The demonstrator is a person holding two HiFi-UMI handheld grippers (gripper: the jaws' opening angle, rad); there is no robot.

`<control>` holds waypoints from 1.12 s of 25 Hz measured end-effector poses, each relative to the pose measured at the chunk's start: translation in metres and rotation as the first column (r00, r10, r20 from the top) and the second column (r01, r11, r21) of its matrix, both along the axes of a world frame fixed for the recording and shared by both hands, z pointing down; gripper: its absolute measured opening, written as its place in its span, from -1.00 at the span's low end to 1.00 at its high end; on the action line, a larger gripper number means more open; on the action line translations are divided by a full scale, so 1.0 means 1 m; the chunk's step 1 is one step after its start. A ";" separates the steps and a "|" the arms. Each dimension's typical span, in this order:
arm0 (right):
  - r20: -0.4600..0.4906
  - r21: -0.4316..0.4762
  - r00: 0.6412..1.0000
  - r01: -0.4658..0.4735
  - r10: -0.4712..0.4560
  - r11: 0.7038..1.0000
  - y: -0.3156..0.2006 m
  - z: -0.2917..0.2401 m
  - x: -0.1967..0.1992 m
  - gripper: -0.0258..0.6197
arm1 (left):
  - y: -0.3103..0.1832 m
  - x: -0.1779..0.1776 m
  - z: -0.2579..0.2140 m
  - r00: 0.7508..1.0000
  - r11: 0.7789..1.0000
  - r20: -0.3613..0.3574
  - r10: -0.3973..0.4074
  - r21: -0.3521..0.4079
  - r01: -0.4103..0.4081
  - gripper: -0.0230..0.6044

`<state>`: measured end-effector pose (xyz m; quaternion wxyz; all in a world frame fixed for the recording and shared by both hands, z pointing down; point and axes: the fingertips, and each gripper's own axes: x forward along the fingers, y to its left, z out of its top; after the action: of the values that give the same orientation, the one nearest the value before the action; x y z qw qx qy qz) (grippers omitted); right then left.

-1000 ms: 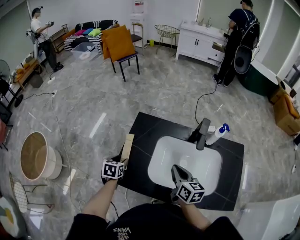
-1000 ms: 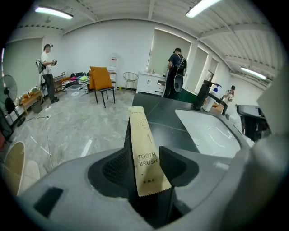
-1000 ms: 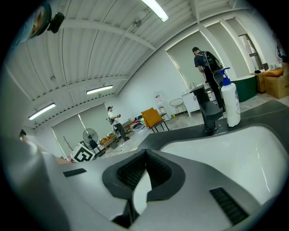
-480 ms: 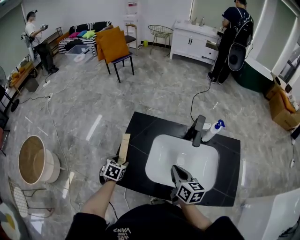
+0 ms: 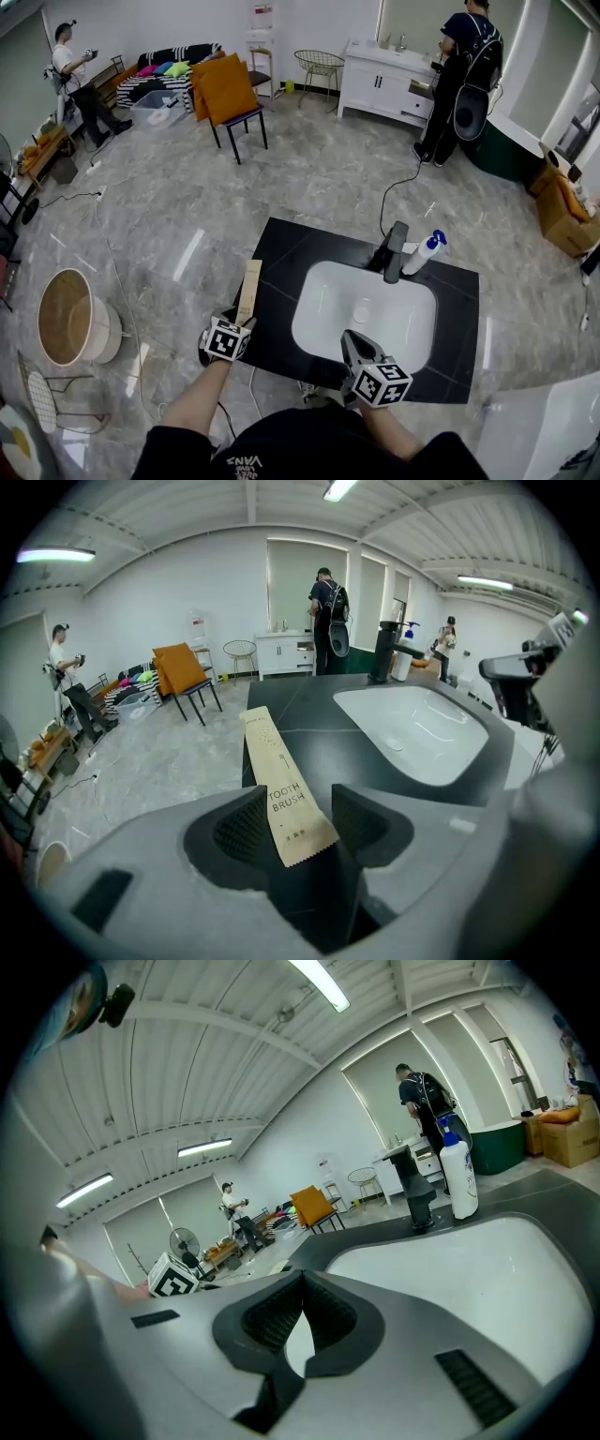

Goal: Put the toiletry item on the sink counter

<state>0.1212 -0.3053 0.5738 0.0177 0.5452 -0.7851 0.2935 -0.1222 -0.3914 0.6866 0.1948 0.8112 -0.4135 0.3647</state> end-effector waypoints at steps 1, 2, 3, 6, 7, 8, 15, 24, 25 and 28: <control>-0.001 0.002 1.000 0.002 -0.002 1.000 0.004 0.000 -0.001 -0.92 | 0.003 0.000 -0.004 1.000 1.000 -0.006 -0.001 0.013 0.001 -0.24; -0.001 0.003 1.000 0.004 -0.004 1.000 0.007 -0.001 -0.003 -0.92 | 0.006 0.000 -0.008 1.000 1.000 -0.014 -0.002 0.026 0.002 -0.29; -0.002 0.005 1.000 0.006 -0.006 1.000 0.011 -0.002 -0.004 -0.92 | 0.009 -0.001 -0.012 1.000 0.999 -0.023 -0.004 0.040 0.005 -0.33; -0.003 0.012 1.000 0.008 -0.008 1.000 0.023 -0.004 -0.008 -0.92 | 0.020 -0.001 -0.029 0.998 0.996 -0.054 -0.007 0.087 0.012 -0.49; -0.005 0.014 1.000 0.009 -0.009 1.000 0.028 -0.005 -0.010 -0.92 | 0.025 -0.002 -0.034 0.998 0.994 -0.062 -0.007 0.106 0.014 -0.56; -0.006 0.017 1.000 0.010 -0.010 1.000 0.032 -0.006 -0.011 -0.92 | 0.029 -0.003 -0.040 0.998 0.992 -0.067 -0.008 0.126 0.016 -0.62; -0.015 0.027 1.000 0.014 -0.014 1.000 0.070 -0.012 -0.025 -0.92 | 0.072 -0.016 -0.076 0.992 0.969 -0.123 -0.015 0.244 0.045 -0.89; -0.054 0.046 0.999 0.004 -0.002 0.999 0.119 -0.018 -0.034 -0.92 | 0.141 -0.027 -0.112 0.967 0.943 -0.255 -0.012 0.320 0.096 -0.89; -0.058 0.048 0.998 0.002 0.001 0.999 0.124 -0.018 -0.035 -0.92 | 0.149 -0.028 -0.116 0.963 0.939 -0.270 -0.010 0.330 0.102 -0.89; -0.067 0.049 0.998 -0.007 0.010 0.999 0.137 -0.016 -0.038 -0.92 | 0.172 -0.031 -0.127 0.949 0.928 -0.314 -0.001 0.352 0.118 -0.89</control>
<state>0.0836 -0.1685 0.5574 0.0294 0.5584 -0.7886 0.2557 -0.1533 -0.2196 0.5594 0.1132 0.8669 -0.4636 0.1440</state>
